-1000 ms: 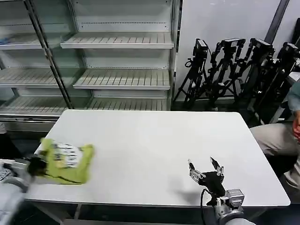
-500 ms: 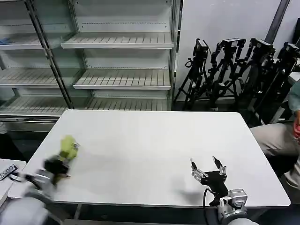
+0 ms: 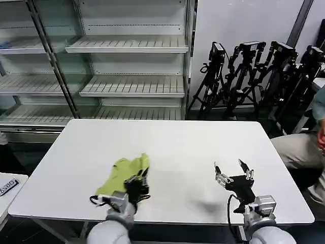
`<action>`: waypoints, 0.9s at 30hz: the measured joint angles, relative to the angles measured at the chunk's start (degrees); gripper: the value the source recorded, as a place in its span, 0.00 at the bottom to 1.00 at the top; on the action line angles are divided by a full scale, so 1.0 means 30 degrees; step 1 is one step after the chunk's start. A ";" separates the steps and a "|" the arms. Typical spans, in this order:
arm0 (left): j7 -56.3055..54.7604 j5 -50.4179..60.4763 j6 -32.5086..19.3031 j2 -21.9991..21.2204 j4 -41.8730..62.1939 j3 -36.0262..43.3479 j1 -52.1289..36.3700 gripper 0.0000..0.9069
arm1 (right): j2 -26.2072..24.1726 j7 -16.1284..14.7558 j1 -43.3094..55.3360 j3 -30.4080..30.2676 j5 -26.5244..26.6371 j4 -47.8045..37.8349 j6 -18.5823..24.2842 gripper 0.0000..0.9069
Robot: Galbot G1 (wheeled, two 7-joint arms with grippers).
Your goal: Fold and organize the clothes.
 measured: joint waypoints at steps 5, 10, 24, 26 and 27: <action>-0.1604 -0.1404 -0.0001 -0.1825 0.1053 0.1211 -0.1445 0.02 | -0.0129 -0.0261 0.0869 0.0320 -0.0079 -0.0483 -0.0057 1.00; -0.2773 -0.2352 -0.0017 -0.2971 0.2073 0.1909 -0.2488 1.00 | -0.0125 -0.0570 0.1618 0.0692 -0.0177 -0.1062 0.0011 1.00; -0.2563 -0.4479 -0.0741 -0.4145 0.2742 0.1733 -0.4160 1.00 | 0.0379 -0.1549 0.3533 0.0591 -0.0586 -0.3035 0.1023 1.00; -0.1951 -0.4117 -0.1133 -0.3803 0.2639 0.1329 -0.4177 1.00 | 0.0488 -0.1619 0.3773 0.0485 -0.0682 -0.3324 0.1192 1.00; -0.1563 -0.3806 -0.1356 -0.3571 0.2637 0.1039 -0.4167 1.00 | 0.0548 -0.1639 0.3893 0.0417 -0.0736 -0.3470 0.1287 1.00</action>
